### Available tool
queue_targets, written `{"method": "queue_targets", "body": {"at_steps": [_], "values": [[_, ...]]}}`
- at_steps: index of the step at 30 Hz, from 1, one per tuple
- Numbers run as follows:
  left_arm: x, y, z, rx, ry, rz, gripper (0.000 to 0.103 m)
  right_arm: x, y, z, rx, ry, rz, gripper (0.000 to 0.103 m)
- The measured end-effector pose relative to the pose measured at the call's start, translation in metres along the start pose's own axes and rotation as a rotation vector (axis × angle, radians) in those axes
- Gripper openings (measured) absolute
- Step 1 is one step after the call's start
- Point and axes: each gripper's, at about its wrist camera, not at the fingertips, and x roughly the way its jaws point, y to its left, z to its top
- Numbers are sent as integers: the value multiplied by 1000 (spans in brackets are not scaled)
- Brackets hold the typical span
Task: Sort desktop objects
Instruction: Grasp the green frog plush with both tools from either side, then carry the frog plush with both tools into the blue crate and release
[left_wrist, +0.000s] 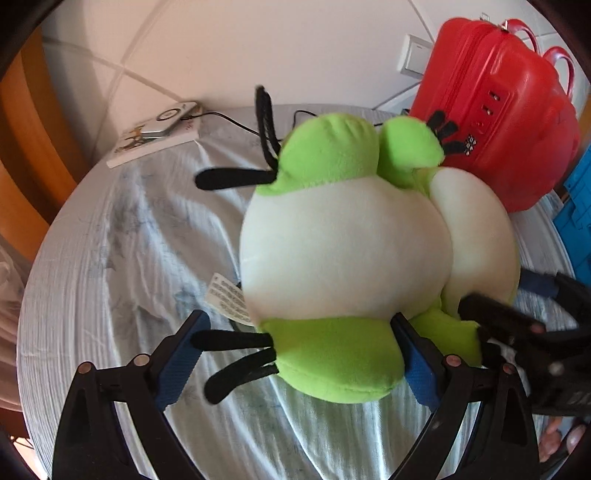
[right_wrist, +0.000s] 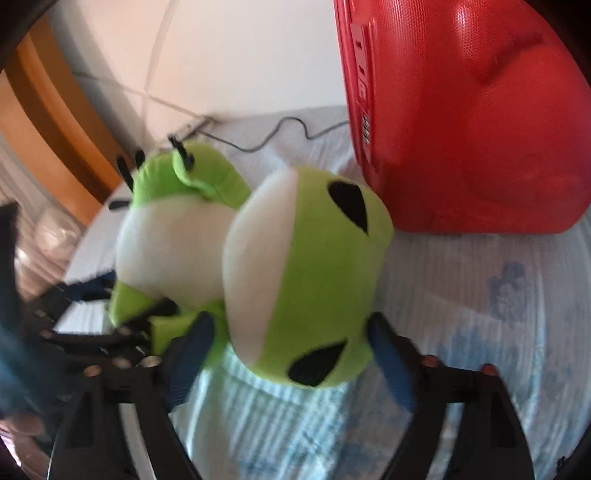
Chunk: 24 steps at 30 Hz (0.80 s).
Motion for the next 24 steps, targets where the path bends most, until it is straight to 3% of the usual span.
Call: {"method": "queue_targets", "body": {"at_steps": [3,5,8,13,24], "values": [[2,-7,2,27,-1,-2,94,8,10,7,7,12,3,91],[6,-17,0,73,26,-26,70,14,9,10,-4,35,-35,71],[-1,-25,-2,86,2,0,61,-1,10,0,-25,31,-43,63],[-41,-33,-8,76,-64,-13,59,-37,15,-10,-61,-19,-44,60],[-170,-87,-30,106,-266,-29,59,-172,27,-33,-113,-216,-78,60]]}}
